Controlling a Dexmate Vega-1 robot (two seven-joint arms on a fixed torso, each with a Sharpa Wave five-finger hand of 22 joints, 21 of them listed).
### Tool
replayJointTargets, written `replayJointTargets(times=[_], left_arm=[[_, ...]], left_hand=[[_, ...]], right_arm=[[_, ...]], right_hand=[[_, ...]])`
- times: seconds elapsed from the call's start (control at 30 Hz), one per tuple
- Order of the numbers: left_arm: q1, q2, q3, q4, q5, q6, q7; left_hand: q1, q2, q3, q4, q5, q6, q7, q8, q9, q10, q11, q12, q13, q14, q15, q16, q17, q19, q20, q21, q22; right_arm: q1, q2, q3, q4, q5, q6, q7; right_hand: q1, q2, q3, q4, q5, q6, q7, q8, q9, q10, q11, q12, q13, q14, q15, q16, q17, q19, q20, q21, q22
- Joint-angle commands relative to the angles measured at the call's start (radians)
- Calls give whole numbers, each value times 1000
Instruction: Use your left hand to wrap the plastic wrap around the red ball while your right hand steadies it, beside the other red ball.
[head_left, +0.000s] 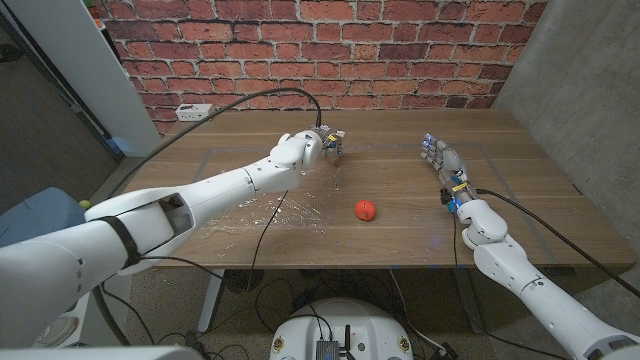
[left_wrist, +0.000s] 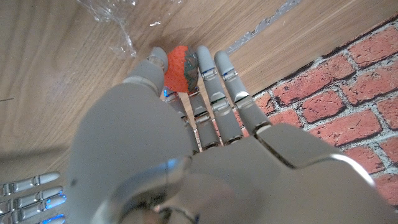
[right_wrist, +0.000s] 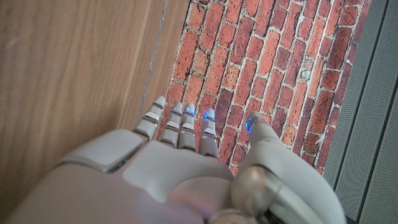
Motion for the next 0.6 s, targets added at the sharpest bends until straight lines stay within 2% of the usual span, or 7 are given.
replayJointTargets(times=[0.03, 0.33, 0.6], left_arm=[[107, 102, -80, -191, 34, 12, -26], [181, 160, -140, -285, 51, 8, -59], [251, 205, -198, -346, 55, 13, -62]], left_hand=[[110, 116, 14, 16, 6, 55, 46, 4, 50, 111, -79, 74, 139, 45, -135, -3, 6, -4, -3, 10, 2], [109, 115, 14, 18, 6, 55, 49, 5, 49, 107, -79, 80, 151, 47, -135, -10, 10, -9, -6, 22, 2], [109, 115, 15, 18, 7, 55, 50, 7, 51, 105, -80, 84, 160, 50, -136, -15, 14, -12, -9, 31, 2]], right_arm=[[17, -3, -23, -26, -17, -31, -6], [32, 4, -44, -39, -36, -53, -14], [23, 2, -55, -83, -60, -77, -49]], right_hand=[[-7, 2, 3, -3, 1, 6, 0, 3, 2, 8, -4, 2, 3, 6, 3, 6, 1, 0, 6, 8, 6], [-7, 3, 3, -3, 2, 7, 0, 3, 2, 8, -5, 2, 3, 6, 2, 6, 2, 0, 6, 8, 6], [-7, 3, 4, -3, 2, 7, 0, 2, 2, 9, -6, 1, 3, 6, 3, 6, 2, 1, 6, 9, 6]])
